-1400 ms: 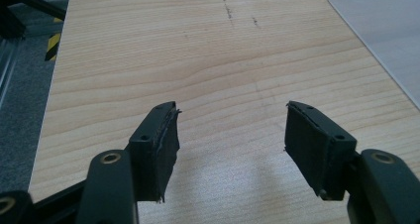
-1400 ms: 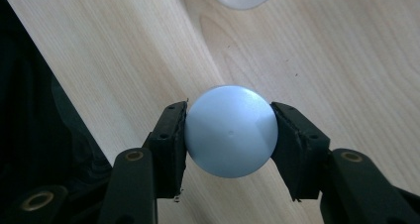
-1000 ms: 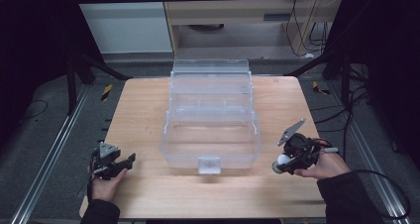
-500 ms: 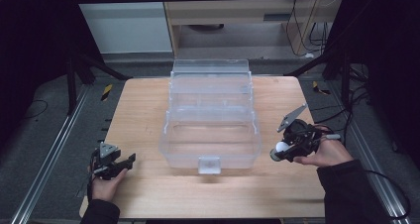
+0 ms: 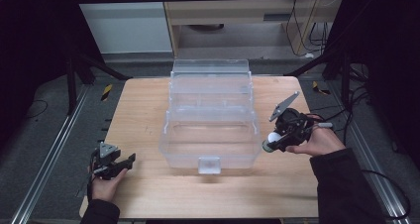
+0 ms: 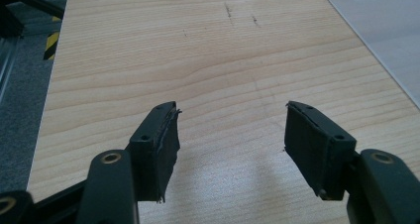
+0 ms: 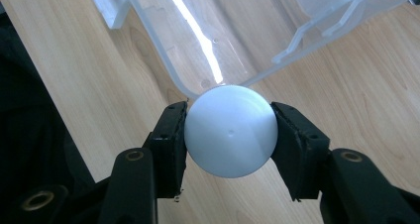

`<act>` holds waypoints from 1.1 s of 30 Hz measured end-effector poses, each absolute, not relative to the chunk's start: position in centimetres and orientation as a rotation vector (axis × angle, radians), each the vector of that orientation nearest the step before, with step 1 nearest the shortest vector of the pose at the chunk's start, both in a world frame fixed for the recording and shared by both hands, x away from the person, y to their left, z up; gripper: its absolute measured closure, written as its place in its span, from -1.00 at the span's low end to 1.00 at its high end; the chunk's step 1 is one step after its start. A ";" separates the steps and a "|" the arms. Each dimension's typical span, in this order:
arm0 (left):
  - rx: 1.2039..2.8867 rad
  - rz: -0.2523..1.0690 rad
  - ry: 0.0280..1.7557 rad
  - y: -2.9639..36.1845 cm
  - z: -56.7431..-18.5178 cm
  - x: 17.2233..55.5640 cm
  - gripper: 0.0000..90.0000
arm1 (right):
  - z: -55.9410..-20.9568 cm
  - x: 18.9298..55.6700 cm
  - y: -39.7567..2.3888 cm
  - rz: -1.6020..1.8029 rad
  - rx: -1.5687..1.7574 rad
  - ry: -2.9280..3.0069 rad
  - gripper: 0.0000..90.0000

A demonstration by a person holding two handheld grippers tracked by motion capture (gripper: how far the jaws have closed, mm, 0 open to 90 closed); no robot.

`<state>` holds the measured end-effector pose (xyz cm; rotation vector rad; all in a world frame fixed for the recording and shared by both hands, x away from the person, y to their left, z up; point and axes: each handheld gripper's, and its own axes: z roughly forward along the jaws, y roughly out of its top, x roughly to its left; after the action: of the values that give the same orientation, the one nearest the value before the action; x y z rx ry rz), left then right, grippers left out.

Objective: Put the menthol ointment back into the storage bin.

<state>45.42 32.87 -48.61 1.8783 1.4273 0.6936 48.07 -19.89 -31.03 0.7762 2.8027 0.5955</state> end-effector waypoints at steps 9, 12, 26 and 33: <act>1.877 0.692 1.425 32.9 -48.6 45.4 -0.16 | -31.0 49.6 -17.8 0.621 0.737 2.812 0.12; 1.877 0.693 1.424 32.9 -48.6 45.4 -0.16 | -31.1 49.9 -17.5 0.625 0.743 2.809 0.12; 1.875 0.690 1.426 32.7 -48.6 45.5 -0.16 | -32.8 51.3 -15.2 0.657 0.714 2.806 0.12; 1.875 0.690 1.424 32.7 -48.6 45.5 -0.16 | -34.3 51.9 -14.4 0.653 0.711 2.826 0.12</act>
<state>45.52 32.73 -48.57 1.8754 1.4241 0.6902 51.88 -14.41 -34.35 0.7113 2.8261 0.6529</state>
